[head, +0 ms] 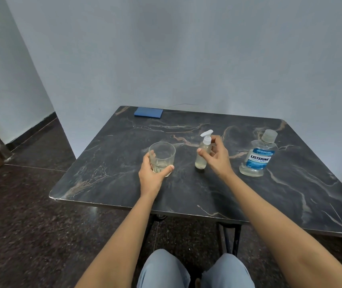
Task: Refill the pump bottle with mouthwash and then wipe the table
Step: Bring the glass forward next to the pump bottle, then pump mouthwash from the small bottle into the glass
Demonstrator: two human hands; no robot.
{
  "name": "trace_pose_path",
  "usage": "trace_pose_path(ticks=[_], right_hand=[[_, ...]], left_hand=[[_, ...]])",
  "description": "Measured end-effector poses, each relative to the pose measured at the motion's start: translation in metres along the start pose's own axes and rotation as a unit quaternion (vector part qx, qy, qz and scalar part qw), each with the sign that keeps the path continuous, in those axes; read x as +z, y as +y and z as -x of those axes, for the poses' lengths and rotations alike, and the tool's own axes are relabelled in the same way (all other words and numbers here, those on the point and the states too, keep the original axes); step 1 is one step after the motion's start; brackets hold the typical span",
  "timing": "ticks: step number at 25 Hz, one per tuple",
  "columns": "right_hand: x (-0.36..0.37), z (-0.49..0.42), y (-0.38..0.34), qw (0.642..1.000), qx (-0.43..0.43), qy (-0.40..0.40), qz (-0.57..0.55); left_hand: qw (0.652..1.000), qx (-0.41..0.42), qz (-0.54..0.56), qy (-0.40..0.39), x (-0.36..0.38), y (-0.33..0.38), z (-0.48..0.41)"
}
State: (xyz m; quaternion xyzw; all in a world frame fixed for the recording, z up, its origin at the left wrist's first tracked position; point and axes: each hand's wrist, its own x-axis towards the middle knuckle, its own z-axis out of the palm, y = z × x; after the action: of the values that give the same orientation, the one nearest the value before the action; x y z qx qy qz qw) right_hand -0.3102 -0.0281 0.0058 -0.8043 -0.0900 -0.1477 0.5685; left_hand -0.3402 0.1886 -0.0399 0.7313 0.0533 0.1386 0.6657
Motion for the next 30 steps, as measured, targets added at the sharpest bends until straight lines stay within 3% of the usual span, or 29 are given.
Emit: trace_pose_path(ticks=[5, 11, 18, 30], right_hand=[[0.013, -0.017, -0.026, 0.993, -0.092, 0.052, 0.052], [0.025, -0.022, -0.04, 0.967, -0.161, -0.126, 0.154], [0.035, -0.014, -0.036, 0.941, -0.182, -0.204, 0.199], [0.048, -0.019, -0.027, 0.939, -0.19, -0.168, 0.23]], left_hand=[[1.0, 0.005, -0.002, -0.006, 0.001, -0.001, -0.002], [1.0, 0.009, 0.003, -0.004, 0.0, -0.004, -0.003], [1.0, 0.014, 0.001, -0.008, 0.0, -0.004, -0.004], [1.0, 0.014, -0.018, -0.004, -0.001, 0.002, -0.001]])
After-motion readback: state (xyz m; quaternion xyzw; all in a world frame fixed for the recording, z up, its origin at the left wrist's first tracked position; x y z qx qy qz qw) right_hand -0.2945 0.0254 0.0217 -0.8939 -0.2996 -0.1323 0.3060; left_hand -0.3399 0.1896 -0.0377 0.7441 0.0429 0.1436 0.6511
